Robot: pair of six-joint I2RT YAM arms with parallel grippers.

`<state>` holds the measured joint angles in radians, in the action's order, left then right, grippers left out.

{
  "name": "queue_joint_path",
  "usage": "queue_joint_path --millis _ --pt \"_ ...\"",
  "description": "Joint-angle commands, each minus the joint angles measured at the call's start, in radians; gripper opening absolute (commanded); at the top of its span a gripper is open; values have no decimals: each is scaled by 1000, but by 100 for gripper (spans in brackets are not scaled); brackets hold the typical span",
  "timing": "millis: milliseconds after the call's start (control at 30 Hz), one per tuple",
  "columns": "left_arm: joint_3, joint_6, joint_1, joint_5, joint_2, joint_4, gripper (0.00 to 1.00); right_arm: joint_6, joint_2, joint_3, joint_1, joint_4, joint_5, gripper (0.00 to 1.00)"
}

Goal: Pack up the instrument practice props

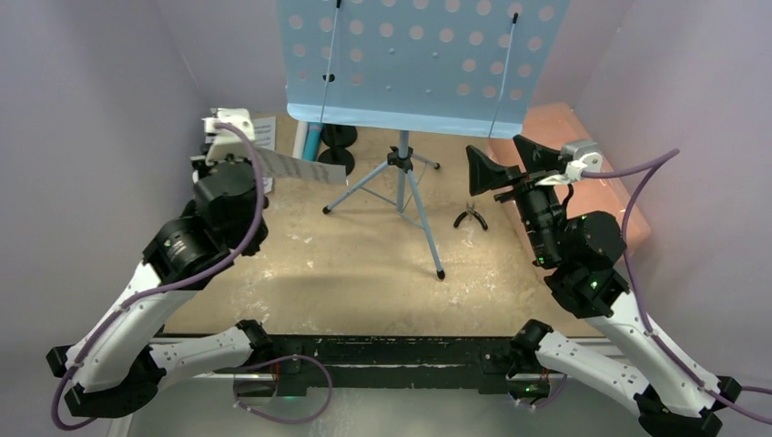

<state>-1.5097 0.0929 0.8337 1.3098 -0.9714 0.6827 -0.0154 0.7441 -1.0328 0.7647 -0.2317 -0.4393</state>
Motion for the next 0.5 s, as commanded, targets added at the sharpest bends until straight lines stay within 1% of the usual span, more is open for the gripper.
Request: queue_joint_path --millis 0,100,167,333,400,467 --pt "134 7 4 90 50 5 0 -61 -23 60 -2 -78 65 98" --pt "222 -19 3 82 118 -31 0 -69 -33 95 -2 -100 93 98" --pt "262 -64 4 53 132 -15 0 -71 -32 108 -2 -106 105 98" --pt "362 -198 -18 5 67 104 0 -75 -19 110 -2 -94 125 98" --pt "429 -218 -83 -54 35 116 0 -75 -22 113 -1 -93 130 98" --pt "503 -191 -201 -161 22 61 0 -75 -26 116 -2 -92 137 98"
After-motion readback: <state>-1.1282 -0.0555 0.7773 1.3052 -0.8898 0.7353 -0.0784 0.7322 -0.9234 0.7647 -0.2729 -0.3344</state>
